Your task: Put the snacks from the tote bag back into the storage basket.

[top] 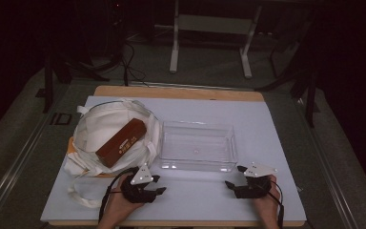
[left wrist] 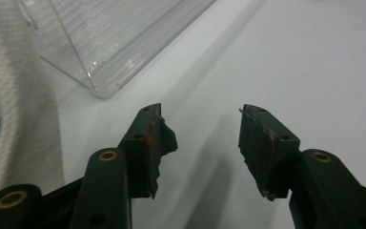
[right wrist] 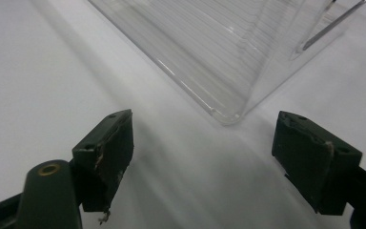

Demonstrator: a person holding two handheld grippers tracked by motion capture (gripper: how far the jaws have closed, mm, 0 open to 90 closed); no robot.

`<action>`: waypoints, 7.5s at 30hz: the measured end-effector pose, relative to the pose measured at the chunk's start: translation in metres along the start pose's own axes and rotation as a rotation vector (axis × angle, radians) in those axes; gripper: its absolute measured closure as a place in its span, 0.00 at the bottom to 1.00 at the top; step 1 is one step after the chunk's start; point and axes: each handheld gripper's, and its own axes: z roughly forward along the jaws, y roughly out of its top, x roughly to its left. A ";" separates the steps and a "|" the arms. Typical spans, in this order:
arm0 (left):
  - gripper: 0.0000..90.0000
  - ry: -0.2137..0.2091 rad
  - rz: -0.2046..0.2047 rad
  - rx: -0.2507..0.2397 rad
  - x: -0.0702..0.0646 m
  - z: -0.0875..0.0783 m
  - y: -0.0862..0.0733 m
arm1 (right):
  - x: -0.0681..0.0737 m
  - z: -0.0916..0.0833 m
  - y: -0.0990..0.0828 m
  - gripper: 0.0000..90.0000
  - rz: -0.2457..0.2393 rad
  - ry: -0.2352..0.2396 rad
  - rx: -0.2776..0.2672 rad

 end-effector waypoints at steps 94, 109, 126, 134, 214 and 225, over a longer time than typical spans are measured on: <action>0.52 0.129 0.086 0.035 0.031 -0.096 0.077 | 0.006 -0.007 -0.003 0.23 -0.053 -0.027 -0.075; 0.52 0.161 0.075 0.060 0.045 -0.105 0.082 | 0.007 -0.007 -0.003 0.23 -0.056 -0.026 -0.075; 0.52 0.180 0.044 0.095 0.063 -0.109 0.081 | 0.007 -0.007 -0.003 0.23 -0.056 -0.027 -0.073; 0.52 0.183 0.022 0.105 0.071 -0.106 0.078 | 0.006 -0.007 -0.003 0.23 -0.054 -0.027 -0.074; 0.41 0.247 -0.305 0.328 0.145 -0.099 0.031 | 0.009 -0.006 -0.003 0.23 -0.078 -0.025 -0.057; 0.39 0.193 -0.329 0.361 0.149 -0.093 0.022 | 0.009 -0.006 -0.003 0.23 -0.080 -0.024 -0.054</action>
